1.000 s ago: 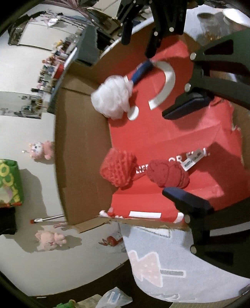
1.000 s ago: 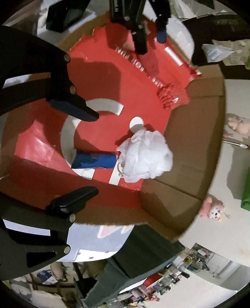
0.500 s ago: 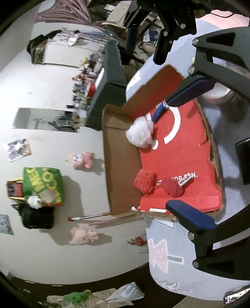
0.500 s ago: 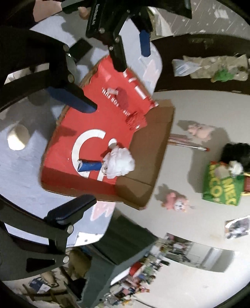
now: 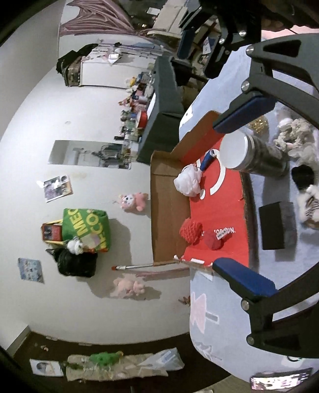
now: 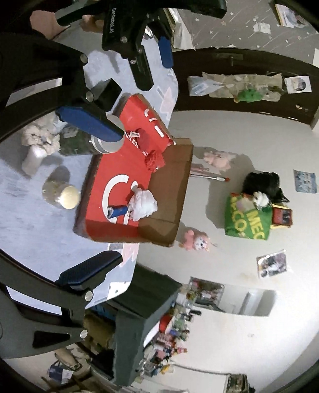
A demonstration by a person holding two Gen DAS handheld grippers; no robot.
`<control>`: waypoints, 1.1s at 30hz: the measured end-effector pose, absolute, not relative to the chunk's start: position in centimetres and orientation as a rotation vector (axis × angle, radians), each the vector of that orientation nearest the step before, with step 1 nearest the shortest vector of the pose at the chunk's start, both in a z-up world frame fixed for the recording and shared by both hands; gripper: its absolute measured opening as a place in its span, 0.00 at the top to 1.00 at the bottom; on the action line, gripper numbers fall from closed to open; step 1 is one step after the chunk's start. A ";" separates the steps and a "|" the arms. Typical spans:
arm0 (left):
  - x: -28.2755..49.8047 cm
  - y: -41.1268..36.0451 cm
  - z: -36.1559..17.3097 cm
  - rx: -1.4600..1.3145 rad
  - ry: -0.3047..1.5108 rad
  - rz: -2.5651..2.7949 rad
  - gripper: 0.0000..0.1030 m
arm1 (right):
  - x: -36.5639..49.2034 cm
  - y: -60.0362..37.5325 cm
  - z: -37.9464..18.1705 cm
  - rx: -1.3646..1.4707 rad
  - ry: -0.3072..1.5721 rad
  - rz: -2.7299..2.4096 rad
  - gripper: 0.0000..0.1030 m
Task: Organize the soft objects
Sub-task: 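Withdraw both tools from the box back toward the table, then move both tools toward the white plush bunny and white cotton roll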
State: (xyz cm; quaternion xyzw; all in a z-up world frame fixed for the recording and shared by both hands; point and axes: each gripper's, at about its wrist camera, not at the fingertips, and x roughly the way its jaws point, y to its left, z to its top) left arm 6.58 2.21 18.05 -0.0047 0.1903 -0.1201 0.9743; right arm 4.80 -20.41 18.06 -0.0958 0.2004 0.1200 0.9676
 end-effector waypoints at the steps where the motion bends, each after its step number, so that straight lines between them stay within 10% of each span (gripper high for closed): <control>1: 5.9 2.2 17.9 -0.014 0.375 -0.240 0.00 | 4.3 -20.4 17.8 -0.195 0.395 0.233 0.10; 33: 1.1 1.6 5.2 -0.028 0.483 -0.145 0.00 | -1.3 -21.5 4.1 -0.044 0.462 0.174 0.10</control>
